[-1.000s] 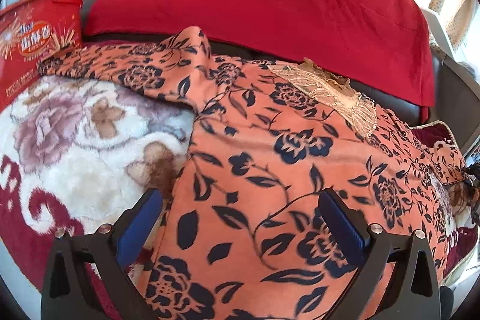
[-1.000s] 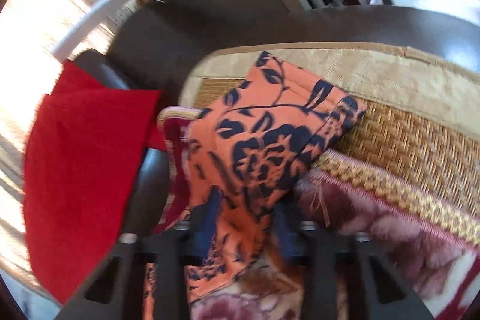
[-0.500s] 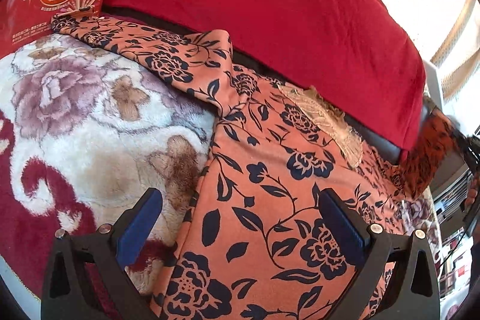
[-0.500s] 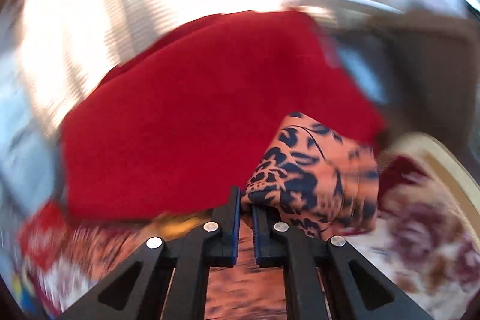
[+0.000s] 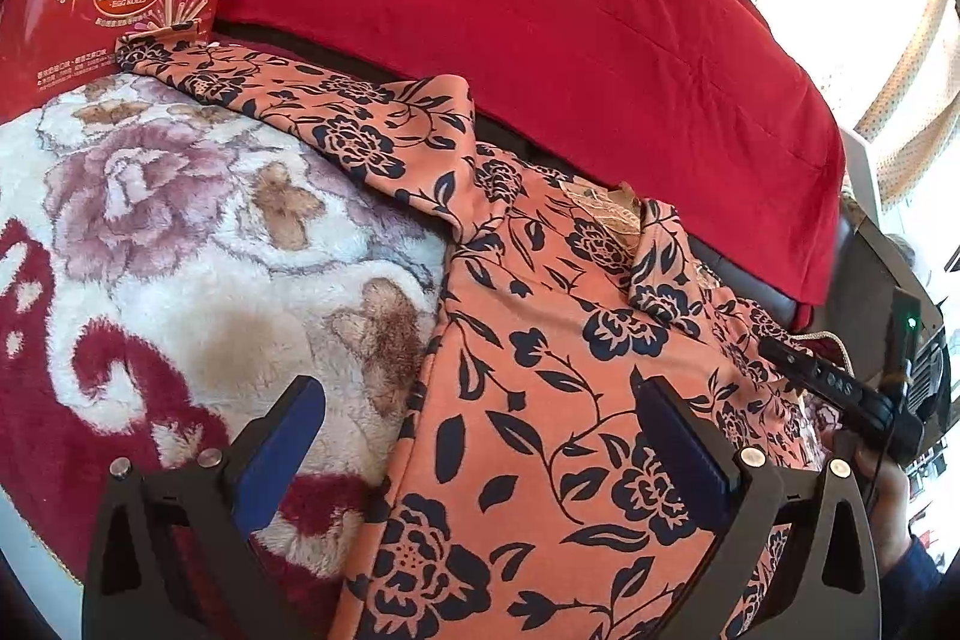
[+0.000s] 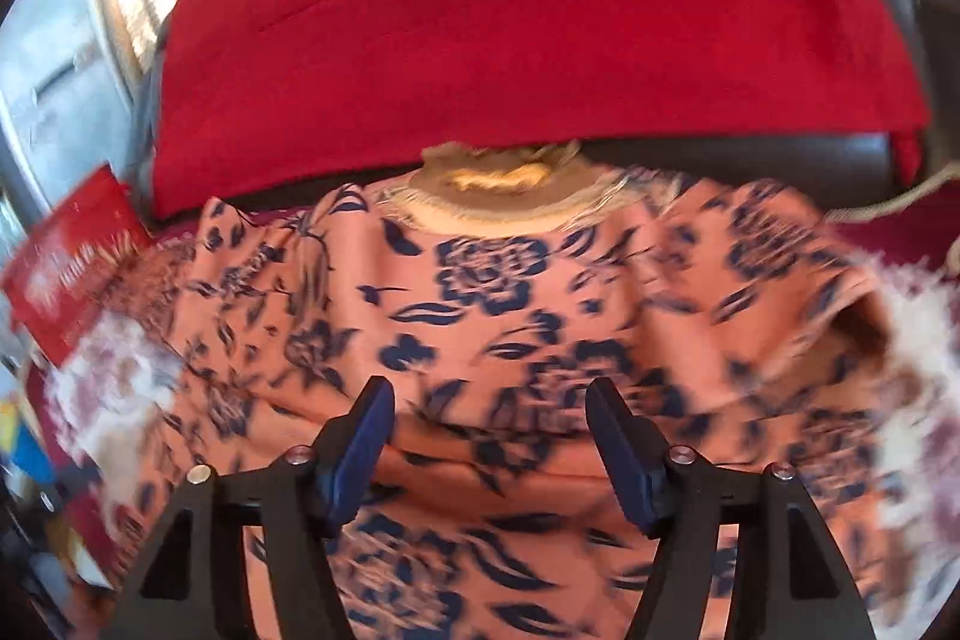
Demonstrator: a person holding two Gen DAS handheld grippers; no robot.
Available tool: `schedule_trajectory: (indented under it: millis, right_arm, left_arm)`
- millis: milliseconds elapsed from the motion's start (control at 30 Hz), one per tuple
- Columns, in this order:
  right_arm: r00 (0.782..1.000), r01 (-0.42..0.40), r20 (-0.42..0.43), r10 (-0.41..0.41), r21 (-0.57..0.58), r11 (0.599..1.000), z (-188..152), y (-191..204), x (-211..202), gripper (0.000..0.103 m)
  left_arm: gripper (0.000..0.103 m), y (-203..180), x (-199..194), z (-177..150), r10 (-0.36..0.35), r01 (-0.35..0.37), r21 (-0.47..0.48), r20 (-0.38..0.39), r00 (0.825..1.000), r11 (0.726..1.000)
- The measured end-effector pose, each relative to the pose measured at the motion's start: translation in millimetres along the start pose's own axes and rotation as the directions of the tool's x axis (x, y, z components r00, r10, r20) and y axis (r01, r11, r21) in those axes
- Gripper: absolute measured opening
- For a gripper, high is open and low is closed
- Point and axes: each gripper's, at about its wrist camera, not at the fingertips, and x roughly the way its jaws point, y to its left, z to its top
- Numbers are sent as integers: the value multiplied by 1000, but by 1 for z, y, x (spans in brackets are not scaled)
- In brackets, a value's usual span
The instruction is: Fold small clothes
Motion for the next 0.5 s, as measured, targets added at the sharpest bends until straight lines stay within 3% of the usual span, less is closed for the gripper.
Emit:
schedule_trajectory:
  millis: [100, 200, 400, 500]
  right_arm:
    - [989, 144, 31, -142, -58, 988, -8, -7, -9, 75]
    - [979, 203, 47, -200, -59, 977, -18, -20, -16, 75]
    - [980, 182, 81, -183, 17, 983, -36, -47, -32, 75]
    - [985, 98, 133, -113, 110, 989, -48, -68, -42, 86]
  left_arm:
    - [103, -9, 3, -3, 12, -12, 35, -6, 1000, 999]
    - [103, -17, 5, -7, 45, -44, 80, -5, 999, 996]
    - [103, -27, 2, -12, 81, -79, 125, -10, 997, 989]
    - [103, -39, -8, -6, 15, -9, 116, -48, 999, 993]
